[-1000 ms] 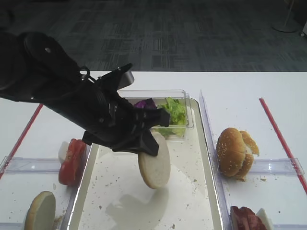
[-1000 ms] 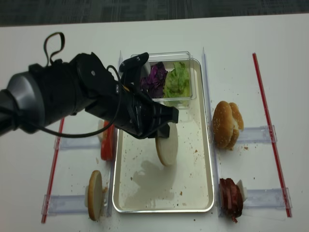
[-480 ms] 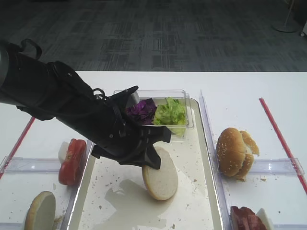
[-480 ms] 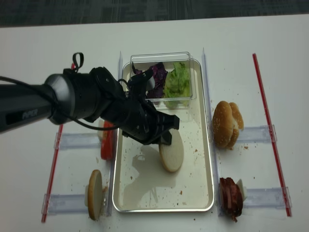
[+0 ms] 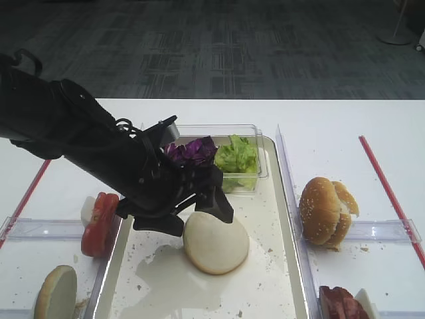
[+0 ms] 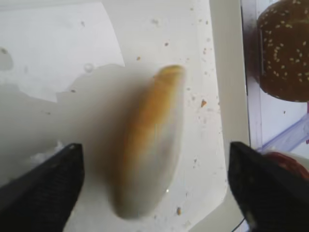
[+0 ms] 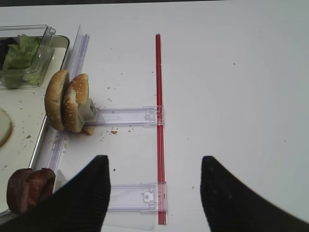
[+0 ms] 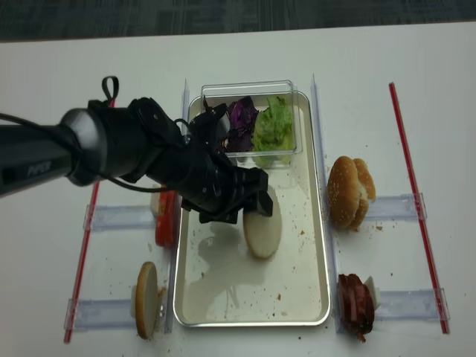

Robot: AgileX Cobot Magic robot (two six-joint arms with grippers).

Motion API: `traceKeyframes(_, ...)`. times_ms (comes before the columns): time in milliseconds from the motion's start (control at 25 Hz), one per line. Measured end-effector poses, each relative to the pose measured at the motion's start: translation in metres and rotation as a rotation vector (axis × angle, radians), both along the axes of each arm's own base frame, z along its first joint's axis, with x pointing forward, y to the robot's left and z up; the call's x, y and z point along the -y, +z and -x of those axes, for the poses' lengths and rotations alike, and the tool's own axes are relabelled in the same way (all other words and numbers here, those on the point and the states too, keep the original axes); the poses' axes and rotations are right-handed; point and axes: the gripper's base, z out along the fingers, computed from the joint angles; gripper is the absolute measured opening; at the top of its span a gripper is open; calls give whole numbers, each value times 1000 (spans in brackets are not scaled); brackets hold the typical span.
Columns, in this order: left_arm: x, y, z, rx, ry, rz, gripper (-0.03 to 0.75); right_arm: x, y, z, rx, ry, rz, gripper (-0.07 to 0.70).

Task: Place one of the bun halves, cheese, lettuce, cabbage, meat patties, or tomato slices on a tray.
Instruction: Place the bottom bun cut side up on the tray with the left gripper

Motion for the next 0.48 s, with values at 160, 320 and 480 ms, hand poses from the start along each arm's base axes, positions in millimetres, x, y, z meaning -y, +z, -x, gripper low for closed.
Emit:
traceKeyframes(160,-5,0,-2,-10,-1,-6,638,0,0,0,0,0,0,445)
traceKeyframes(320,-6,-1,-2,-12,-6,-9,645,0,0,0,0,0,0,445)
traceKeyframes(480,-6,0,-1,-11,-6,-9,649,0,0,0,0,0,0,445)
